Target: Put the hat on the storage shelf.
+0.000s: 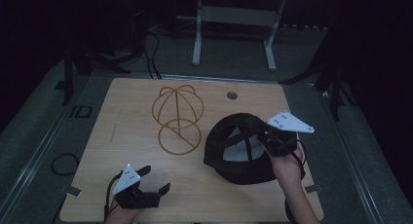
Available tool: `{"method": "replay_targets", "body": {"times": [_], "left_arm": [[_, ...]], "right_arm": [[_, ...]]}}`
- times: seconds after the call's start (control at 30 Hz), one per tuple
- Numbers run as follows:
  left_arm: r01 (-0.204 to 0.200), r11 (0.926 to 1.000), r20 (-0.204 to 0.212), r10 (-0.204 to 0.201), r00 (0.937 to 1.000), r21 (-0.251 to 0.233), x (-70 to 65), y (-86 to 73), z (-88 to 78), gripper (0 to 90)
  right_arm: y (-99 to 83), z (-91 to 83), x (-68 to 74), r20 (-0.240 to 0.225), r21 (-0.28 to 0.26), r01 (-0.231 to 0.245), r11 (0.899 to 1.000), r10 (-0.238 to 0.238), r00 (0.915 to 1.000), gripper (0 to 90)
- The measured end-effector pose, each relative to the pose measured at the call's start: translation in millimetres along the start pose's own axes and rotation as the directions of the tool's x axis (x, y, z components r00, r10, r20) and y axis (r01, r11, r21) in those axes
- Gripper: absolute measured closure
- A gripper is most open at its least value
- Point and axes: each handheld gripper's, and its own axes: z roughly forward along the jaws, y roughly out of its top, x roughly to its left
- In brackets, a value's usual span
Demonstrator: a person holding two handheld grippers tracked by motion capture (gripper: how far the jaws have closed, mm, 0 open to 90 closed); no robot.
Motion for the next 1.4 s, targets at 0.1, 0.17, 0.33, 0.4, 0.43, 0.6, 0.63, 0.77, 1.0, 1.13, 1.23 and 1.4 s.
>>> {"method": "replay_targets", "body": {"times": [0.1,0.17,0.33,0.4,0.43,0.6,0.63,0.77,1.0,1.13,1.23,1.4], "left_arm": [[-0.025,0.9997,0.023,0.025,0.9994,-0.008,-8.0,8.6,6.5,7.8],[-0.041,0.9992,0.036,0.041,0.9985,-0.006,-14.0,15.0,11.3,9.2],[-0.072,0.9974,0.08,0.072,0.9942,-0.012,-28.9,31.4,23.9,11.8],[-0.072,0.9974,0.102,0.073,0.9921,-0.01,-32.8,37.7,29.6,12.2],[-0.073,0.9972,0.109,0.074,0.9912,-0.015,-34.9,41.0,31.8,12.3],[-0.111,0.9934,0.138,0.114,0.9839,-0.028,-43.0,57.8,43.4,14.0],[-0.1,0.9944,0.143,0.104,0.9842,-0.032,-42.9,61.5,46.0,14.2],[-0.116,0.9927,0.141,0.119,0.9828,-0.033,-45.8,75.1,54.0,15.3],[-0.091,0.9948,0.155,0.097,0.9833,-0.045,-44.2,90.2,58.2,31.1],[-0.069,0.9957,0.14,0.077,0.9871,-0.062,-43.5,93.1,57.8,43.8],[-0.076,0.9952,0.103,0.082,0.9913,-0.061,-44.2,95.3,57.6,63.3],[-0.11,0.9937,-0.03,0.109,0.9936,-0.023,-52.2,102.4,57.9,87.4]], "right_arm": [[1.5,-1.2,2.7,-0.015,-0.004,0.006,1.0,-0.006,0.9999,88.9],[1.9,-1.6,5.0,-0.02,-0.008,0.01,1.0,-0.01,0.9998,88.9],[3.3,-2.0,13.4,-0.037,-0.021,0.026,0.999,-0.027,0.999,88.9],[3.3,-1.4,14.4,-0.039,-0.021,0.025,0.999,-0.025,0.9989,88.9],[3.2,-0.5,15.3,-0.044,-0.023,0.022,0.999,-0.023,0.9987,88.9],[3.6,1.7,22.2,-0.066,-0.021,0.039,0.999,-0.04,0.997,88.9],[3.9,1.7,23.6,-0.068,-0.023,0.039,0.999,-0.04,0.9969,88.9],[5.7,0.7,29.0,-0.088,-0.035,0.048,0.998,-0.051,0.9948,88.9],[8.3,-3.9,37.1,-0.138,-0.047,0.077,0.996,-0.083,0.9869,88.9],[8.6,-5.3,38.6,-0.148,-0.05,0.083,0.995,-0.089,0.985,89.0],[8.0,-6.0,39.8,-0.174,-0.044,0.081,0.996,-0.087,0.9809,88.9],[1.7,-4.4,45.3,-0.179,-0.024,0.107,0.994,-0.109,0.9778,88.9]]}}
